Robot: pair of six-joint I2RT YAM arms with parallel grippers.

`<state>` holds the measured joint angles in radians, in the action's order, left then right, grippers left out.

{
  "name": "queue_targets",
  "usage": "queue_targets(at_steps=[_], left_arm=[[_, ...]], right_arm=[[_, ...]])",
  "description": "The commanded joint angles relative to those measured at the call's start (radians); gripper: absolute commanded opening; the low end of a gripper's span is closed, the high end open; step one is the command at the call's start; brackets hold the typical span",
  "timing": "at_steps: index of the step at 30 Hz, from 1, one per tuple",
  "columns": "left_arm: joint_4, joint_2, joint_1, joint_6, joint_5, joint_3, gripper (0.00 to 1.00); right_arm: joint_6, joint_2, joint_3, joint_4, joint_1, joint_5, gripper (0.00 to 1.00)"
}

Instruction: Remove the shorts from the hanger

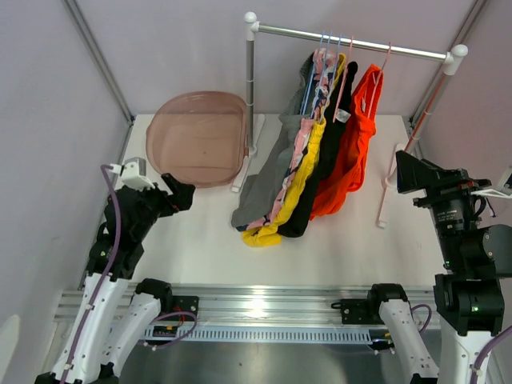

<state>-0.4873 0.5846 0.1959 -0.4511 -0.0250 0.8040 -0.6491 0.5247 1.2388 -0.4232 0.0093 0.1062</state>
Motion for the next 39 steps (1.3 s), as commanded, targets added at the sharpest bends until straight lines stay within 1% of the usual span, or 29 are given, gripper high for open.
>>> queue_targets(at_steps=[1,2,4,5,6,8,9,10,12,13,14,15,16,17,18,19,20,22,24,29,33,37,38,39], left_arm=[[-0.08,0.041,-0.006,0.017,0.073,-0.008,0.99],[-0.08,0.053,-0.006,0.023,0.056,-0.008,0.99],[-0.071,0.073,-0.006,0.022,0.036,-0.017,0.99],[-0.076,0.078,-0.006,0.022,0.031,-0.017,0.99],[-0.077,0.081,-0.004,0.025,0.033,-0.019,0.99],[-0.073,0.077,0.002,0.025,0.013,-0.022,0.99],[-0.07,0.073,0.004,0.025,0.002,-0.026,0.99],[-0.065,0.067,0.005,0.025,-0.006,-0.028,0.99],[-0.051,0.06,0.008,0.025,-0.029,-0.037,0.99],[-0.048,0.057,0.008,0.023,-0.038,-0.037,0.99],[-0.045,0.057,0.008,0.022,-0.045,-0.04,0.98],[-0.043,0.061,0.008,0.022,-0.062,-0.039,0.98],[-0.043,0.061,0.008,0.022,-0.069,-0.04,0.98],[-0.042,0.061,0.008,0.022,-0.072,-0.04,0.98],[-0.042,0.061,0.01,0.022,-0.078,-0.04,0.98],[-0.042,0.06,0.008,0.02,-0.078,-0.04,0.98],[-0.039,0.058,0.008,0.02,-0.078,-0.04,0.98],[-0.04,0.051,0.008,0.02,-0.073,-0.042,0.98],[-0.04,0.046,0.008,0.02,-0.07,-0.043,0.98],[-0.039,0.053,0.008,0.02,-0.076,-0.045,0.98],[-0.042,0.06,0.008,0.02,-0.082,-0.045,0.98],[-0.039,0.06,0.008,0.02,-0.082,-0.046,0.98],[-0.039,0.058,0.01,0.02,-0.084,-0.045,0.98],[-0.039,0.058,0.01,0.02,-0.087,-0.046,0.98]], right_arm=[[0.049,-0.002,0.024,0.055,0.0,-0.023,0.99],[0.057,-0.015,0.019,0.066,0.0,-0.087,0.99],[0.066,-0.009,0.022,0.067,0.001,-0.15,0.99],[0.075,0.007,0.034,0.06,0.0,-0.152,0.99],[0.088,0.073,0.059,0.045,0.0,-0.145,0.99],[0.121,0.167,0.175,-0.015,0.001,-0.117,0.99],[0.132,0.266,0.215,-0.031,0.001,-0.09,0.99],[0.134,0.312,0.294,-0.046,0.001,-0.088,0.99],[0.144,0.389,0.361,-0.063,0.001,-0.095,0.99],[0.15,0.447,0.384,-0.057,0.001,-0.097,0.98],[0.161,0.471,0.414,-0.043,0.0,-0.105,0.97],[0.166,0.495,0.431,-0.046,0.0,-0.138,0.94],[0.17,0.553,0.454,-0.054,0.001,-0.146,0.91],[0.187,0.587,0.508,-0.086,0.015,-0.16,0.9],[0.196,0.622,0.543,-0.113,0.032,-0.175,0.81],[0.212,0.658,0.577,-0.141,0.053,-0.197,0.77],[0.232,0.728,0.644,-0.194,0.104,-0.248,0.74],[0.284,0.796,0.704,-0.245,0.156,-0.319,0.68],[0.324,0.879,0.769,-0.296,0.205,-0.381,0.68],[0.344,0.994,0.824,-0.333,0.231,-0.421,0.65],[0.336,1.017,0.82,-0.33,0.235,-0.454,0.64],[0.341,1.018,0.772,-0.309,0.235,-0.49,0.64],[0.342,1.022,0.766,-0.307,0.235,-0.496,0.63],[0.345,1.025,0.76,-0.302,0.235,-0.499,0.59]])
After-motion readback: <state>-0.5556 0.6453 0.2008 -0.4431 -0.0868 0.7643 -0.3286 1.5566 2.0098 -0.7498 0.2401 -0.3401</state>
